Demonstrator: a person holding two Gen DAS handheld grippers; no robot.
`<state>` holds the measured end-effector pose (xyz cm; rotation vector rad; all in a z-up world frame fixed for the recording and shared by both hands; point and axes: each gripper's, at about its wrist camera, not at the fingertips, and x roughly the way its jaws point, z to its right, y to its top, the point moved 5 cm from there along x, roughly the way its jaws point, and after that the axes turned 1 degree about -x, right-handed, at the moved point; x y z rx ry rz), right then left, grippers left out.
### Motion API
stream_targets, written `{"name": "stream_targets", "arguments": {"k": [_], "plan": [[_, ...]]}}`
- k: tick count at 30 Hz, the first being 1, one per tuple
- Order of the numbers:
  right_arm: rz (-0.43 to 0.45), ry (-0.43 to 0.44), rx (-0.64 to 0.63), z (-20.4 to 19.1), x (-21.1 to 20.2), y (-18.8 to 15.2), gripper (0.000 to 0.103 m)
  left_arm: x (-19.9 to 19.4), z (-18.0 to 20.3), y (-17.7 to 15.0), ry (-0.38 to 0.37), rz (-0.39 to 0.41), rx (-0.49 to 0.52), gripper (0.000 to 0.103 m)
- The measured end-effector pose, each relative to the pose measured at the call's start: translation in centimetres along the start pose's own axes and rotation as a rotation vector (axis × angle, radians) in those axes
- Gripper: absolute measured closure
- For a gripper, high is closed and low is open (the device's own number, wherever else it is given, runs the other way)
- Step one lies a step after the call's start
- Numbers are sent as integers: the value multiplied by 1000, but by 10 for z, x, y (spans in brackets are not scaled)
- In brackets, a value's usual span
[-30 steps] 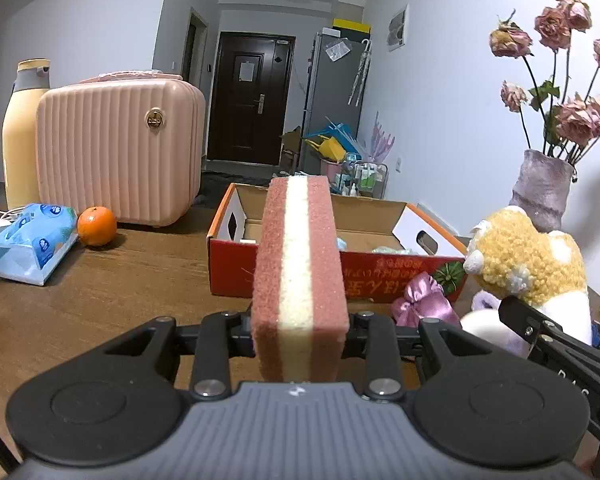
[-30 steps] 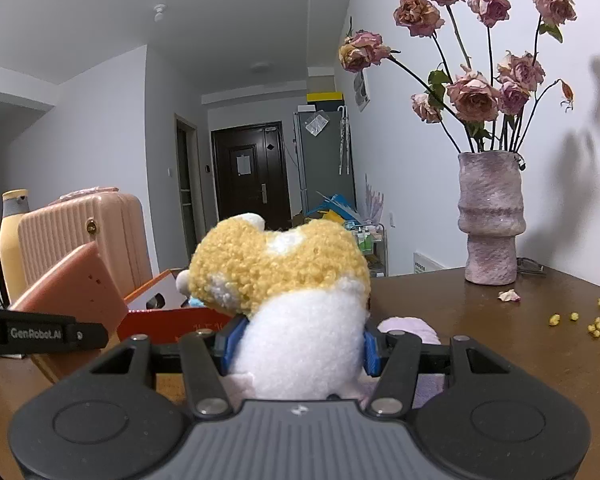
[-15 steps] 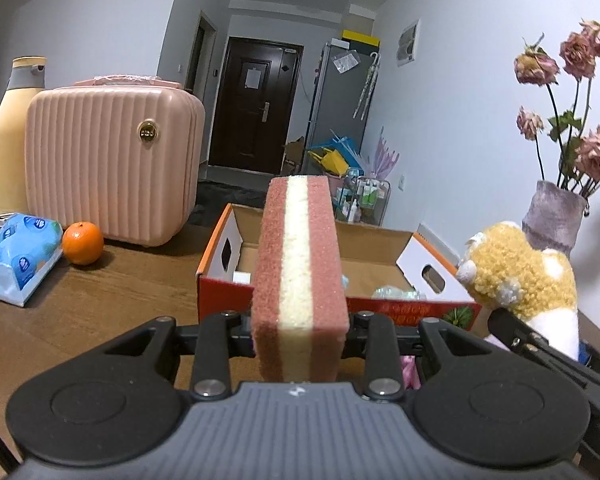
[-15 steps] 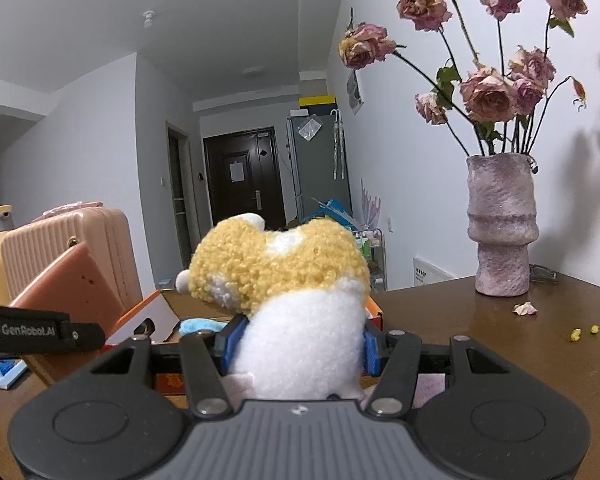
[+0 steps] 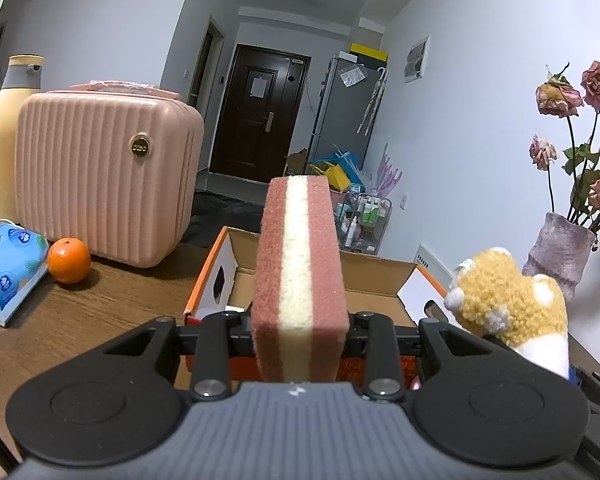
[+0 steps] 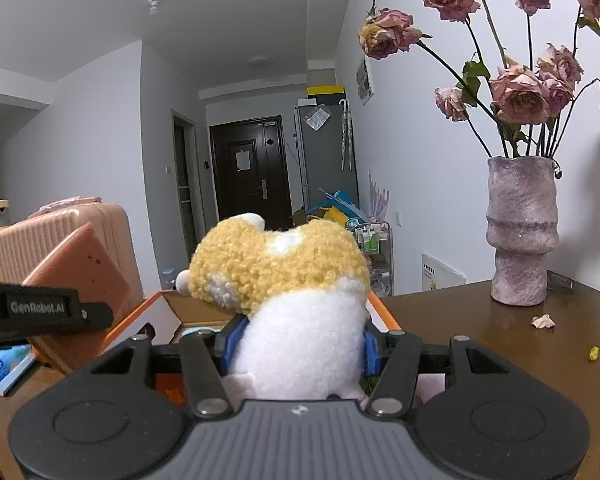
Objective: Organize soft objects
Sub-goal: 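Lower the pink sponge and yellow plush with both grippers into the orange box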
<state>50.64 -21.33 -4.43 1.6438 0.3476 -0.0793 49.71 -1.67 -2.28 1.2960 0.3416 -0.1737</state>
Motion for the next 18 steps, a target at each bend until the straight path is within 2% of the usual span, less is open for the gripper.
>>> {"name": "stream_targets", "arguments": {"k": [18], "plan": [[-22,-34,43,3,53,25,48,41,10,14,22,10,6,71]]}}
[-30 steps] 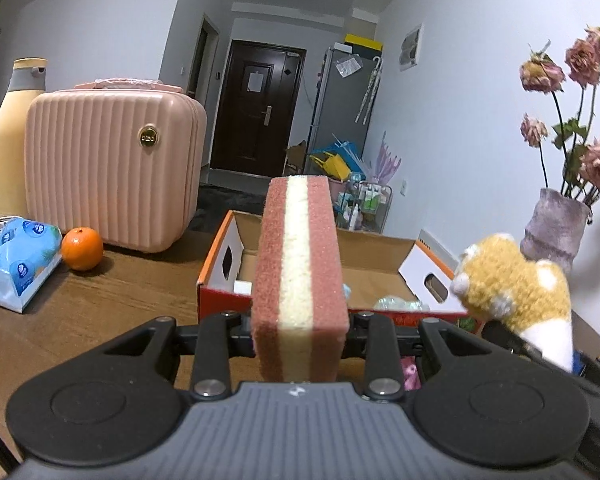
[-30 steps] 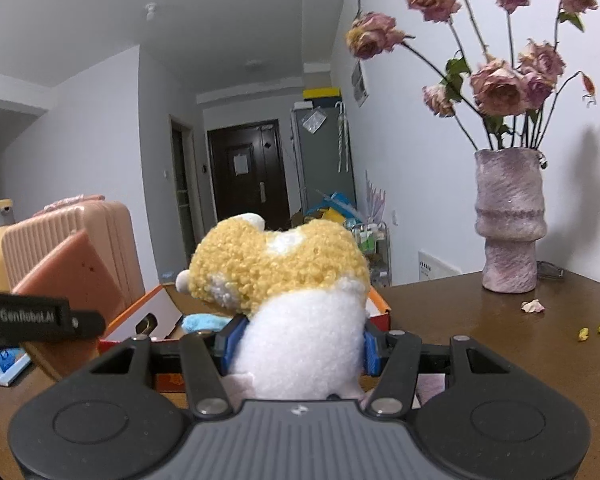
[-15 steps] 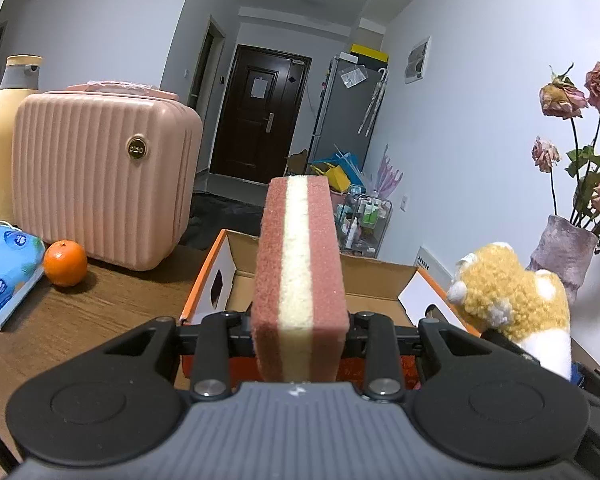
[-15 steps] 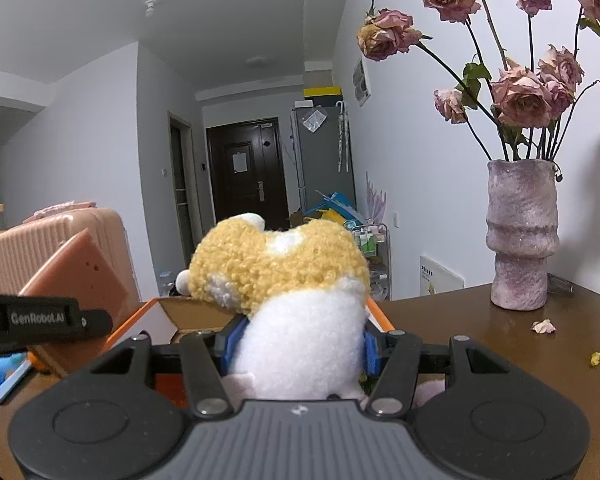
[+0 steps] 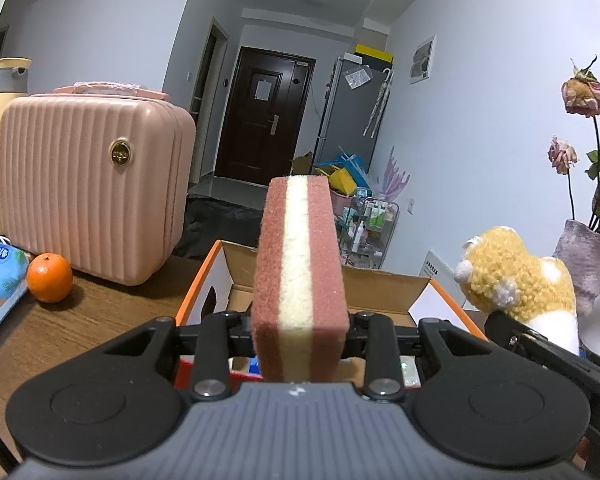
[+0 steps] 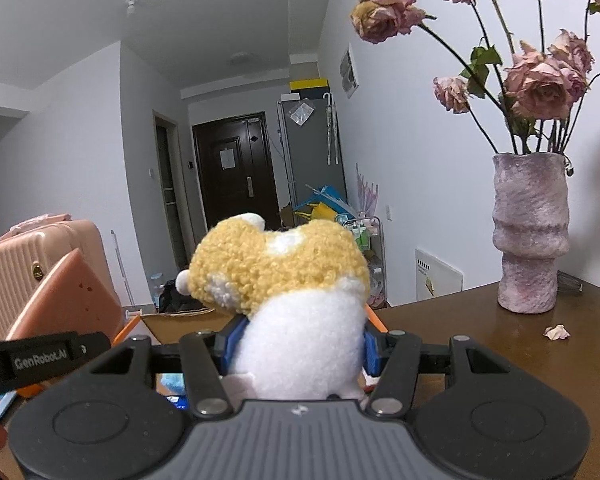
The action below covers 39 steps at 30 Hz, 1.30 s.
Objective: Organize soft objects
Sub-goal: 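Lower the pink sponge and yellow plush with both grippers into the orange box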
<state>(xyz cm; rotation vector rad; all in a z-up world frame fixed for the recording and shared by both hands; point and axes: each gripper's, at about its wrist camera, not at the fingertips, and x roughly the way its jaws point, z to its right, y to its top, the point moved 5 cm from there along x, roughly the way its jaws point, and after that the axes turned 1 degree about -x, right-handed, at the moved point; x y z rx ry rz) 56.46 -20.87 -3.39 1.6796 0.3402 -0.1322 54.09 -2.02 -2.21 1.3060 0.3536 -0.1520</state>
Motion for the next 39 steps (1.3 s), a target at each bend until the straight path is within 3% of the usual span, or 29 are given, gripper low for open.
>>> {"name": "stream_targets", "arguments": {"k": [22,39], "plan": [[-144,-48,-15,-12,62,7,48,60,1,8,60,6,20,71],[-224,-80,-26,-21,100,3,48,94,-2,0,114,-38,47,71]]}}
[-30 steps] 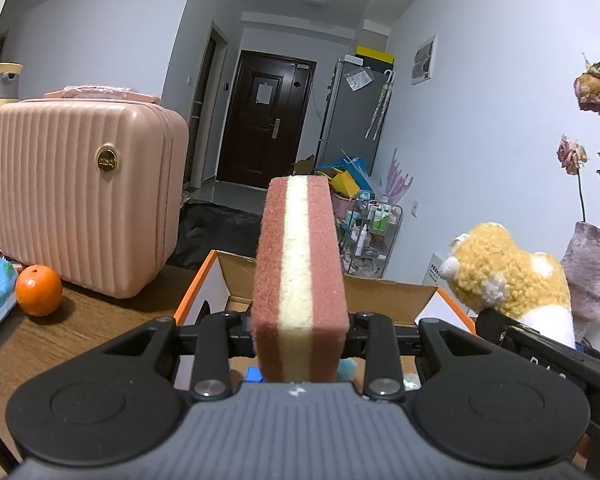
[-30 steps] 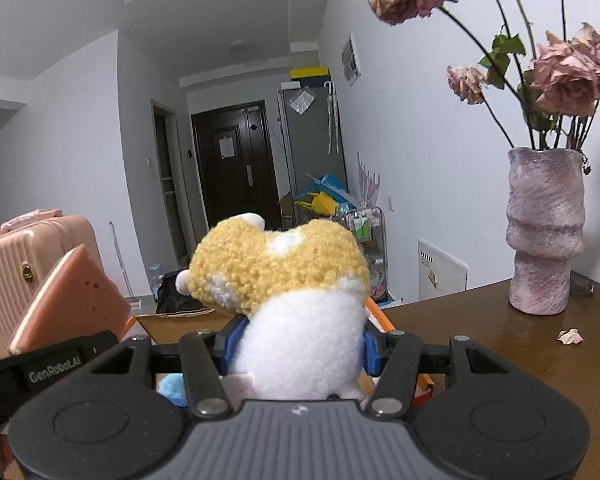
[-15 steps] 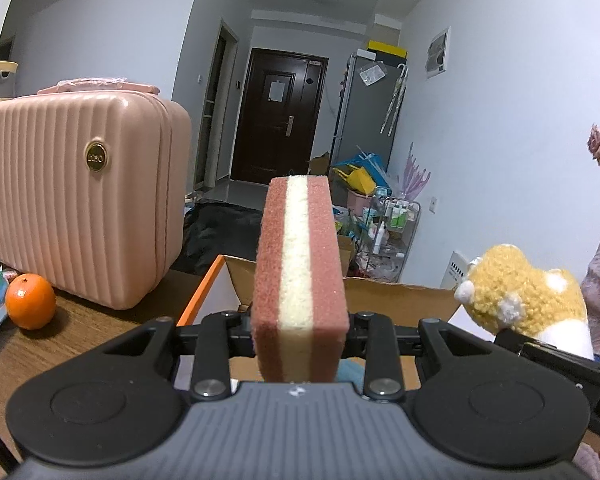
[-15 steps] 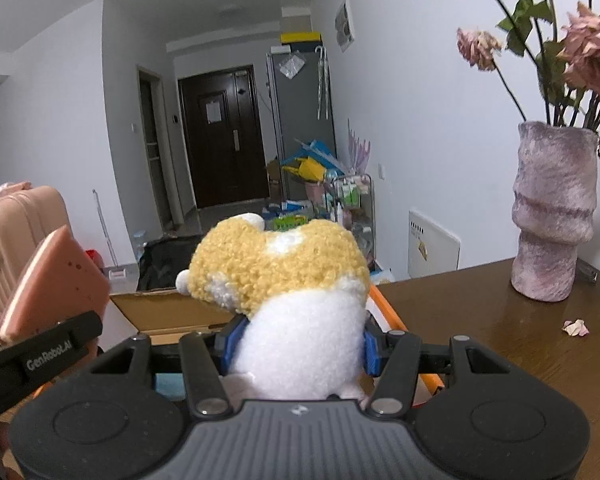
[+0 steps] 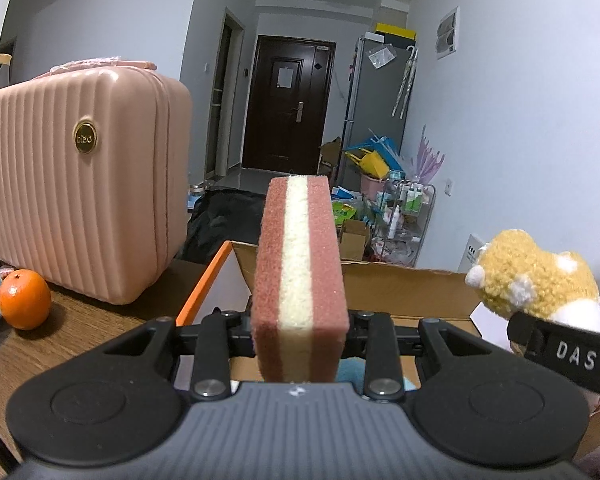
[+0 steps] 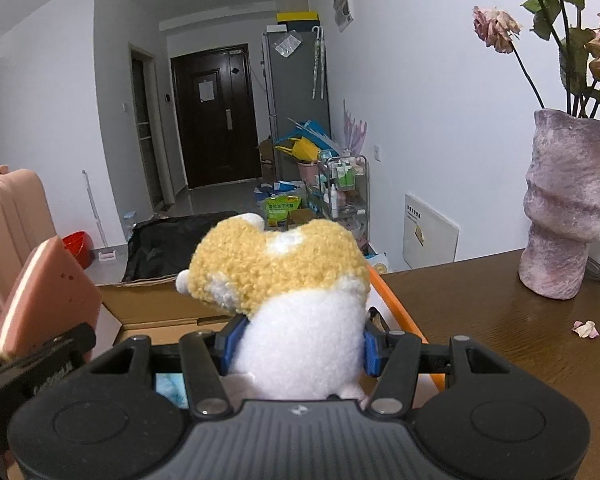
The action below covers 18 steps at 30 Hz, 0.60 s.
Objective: Organize soft objects
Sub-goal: 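Lower the pink sponge and yellow plush with both grippers into the orange box, then open both grippers to release the sponge and plush into the box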
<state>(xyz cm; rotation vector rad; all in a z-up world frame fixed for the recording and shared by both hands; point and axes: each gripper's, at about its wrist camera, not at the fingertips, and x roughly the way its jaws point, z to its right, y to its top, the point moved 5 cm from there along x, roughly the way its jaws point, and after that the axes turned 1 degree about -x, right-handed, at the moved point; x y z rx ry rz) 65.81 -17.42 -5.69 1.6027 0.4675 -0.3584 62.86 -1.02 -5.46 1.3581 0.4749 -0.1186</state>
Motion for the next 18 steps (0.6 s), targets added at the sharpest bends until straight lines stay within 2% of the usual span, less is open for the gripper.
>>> {"name": "stream_targets", "arguments": {"k": [12,14,15,16,17,18], "plan": [[-34,8,-14,0,10,-7,48,5,3,-2,-7,-6,26,71],[-45,13,-10,0,12,-8,46,5,2,-2,-7,-3,22,66],[-49,12,-3,2,13,-6,43,6,1,-1,-11,-1,18,57],[-50,13,7,3,13,-6,33,4,0,-1,-8,5,11,45],[-44,11,13,5,13,-5,21,3,-2,0,0,13,5,38],[-31,1,18,6,11,-4,17,1,-3,0,15,23,0,24]]}}
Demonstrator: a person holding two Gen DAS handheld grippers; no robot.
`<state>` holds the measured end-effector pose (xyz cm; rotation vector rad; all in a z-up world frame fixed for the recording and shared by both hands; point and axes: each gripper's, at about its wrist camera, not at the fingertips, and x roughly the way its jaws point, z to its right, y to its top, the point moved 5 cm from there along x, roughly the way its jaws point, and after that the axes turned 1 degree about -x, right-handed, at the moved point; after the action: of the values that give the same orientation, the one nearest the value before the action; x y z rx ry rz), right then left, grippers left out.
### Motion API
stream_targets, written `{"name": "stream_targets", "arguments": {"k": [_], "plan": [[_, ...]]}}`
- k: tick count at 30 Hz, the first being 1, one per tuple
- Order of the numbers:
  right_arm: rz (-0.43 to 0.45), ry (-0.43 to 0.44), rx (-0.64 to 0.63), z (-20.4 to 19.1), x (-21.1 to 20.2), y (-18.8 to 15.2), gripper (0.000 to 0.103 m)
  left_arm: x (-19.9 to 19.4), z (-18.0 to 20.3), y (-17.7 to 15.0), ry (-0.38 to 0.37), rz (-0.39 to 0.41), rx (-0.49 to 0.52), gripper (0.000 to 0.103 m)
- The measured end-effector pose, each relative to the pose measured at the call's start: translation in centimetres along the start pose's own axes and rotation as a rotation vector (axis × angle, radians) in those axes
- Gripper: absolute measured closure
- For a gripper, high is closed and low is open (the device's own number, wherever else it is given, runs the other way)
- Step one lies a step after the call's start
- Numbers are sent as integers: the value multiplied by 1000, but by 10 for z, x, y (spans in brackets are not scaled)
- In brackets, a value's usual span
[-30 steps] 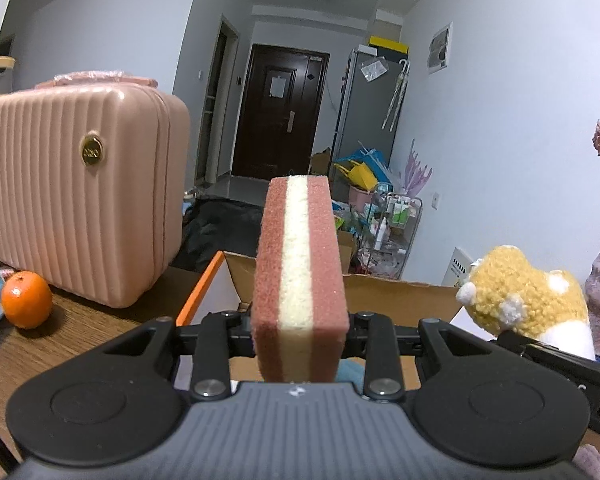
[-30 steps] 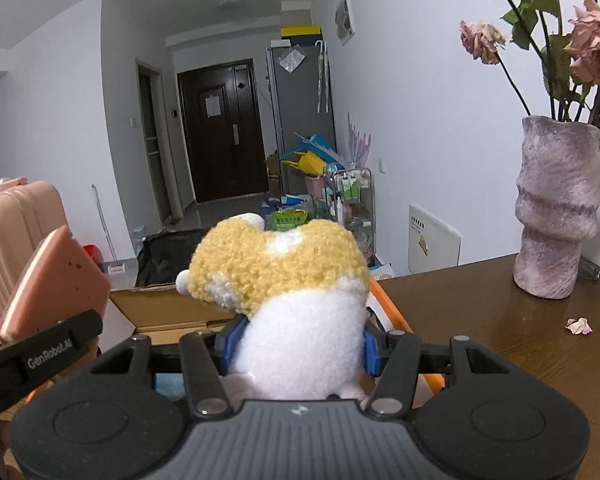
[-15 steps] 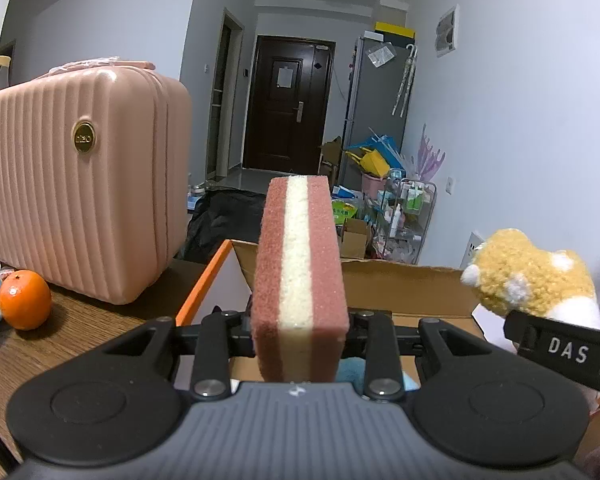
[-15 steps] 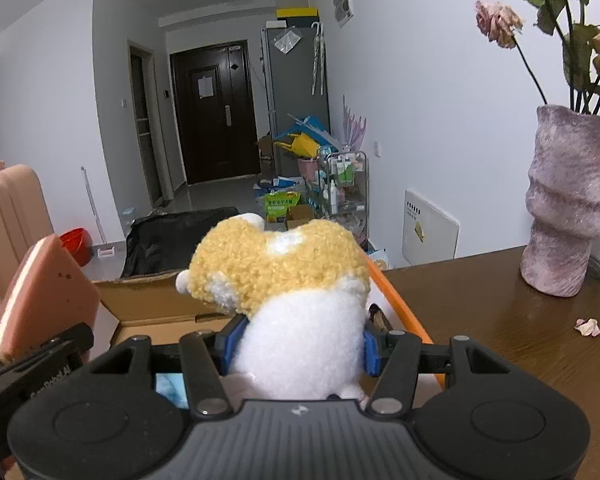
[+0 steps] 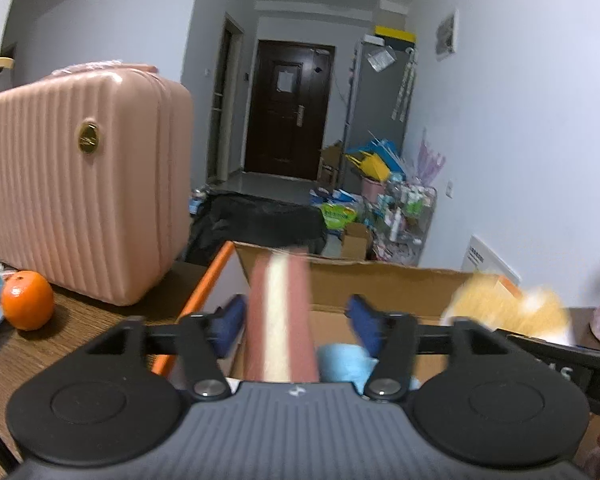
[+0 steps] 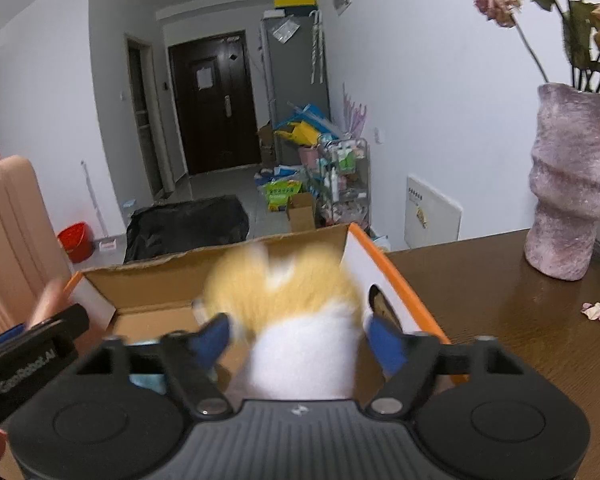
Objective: Organize soft objects
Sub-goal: 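Open both grippers to release the sponge and plush into the box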
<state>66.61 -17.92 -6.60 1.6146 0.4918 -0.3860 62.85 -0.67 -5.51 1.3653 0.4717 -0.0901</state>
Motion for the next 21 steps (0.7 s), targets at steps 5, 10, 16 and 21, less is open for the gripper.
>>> {"name": "stream_targets", "arguments": {"k": [5,10,16,21], "plan": [[23,-21,14,4,-4,2,1,-7,-6,3,46,36,-17,0],[33,-24,24,6,-5,1,0,-6,-7,3,66,29,-19,0],[42,-23,23,6,-9,-1,0,-6,-9,3,68,24,-31,0],[59,-19,20,10,-16,-2,0,-8,-11,3,72,26,-39,0]]}}
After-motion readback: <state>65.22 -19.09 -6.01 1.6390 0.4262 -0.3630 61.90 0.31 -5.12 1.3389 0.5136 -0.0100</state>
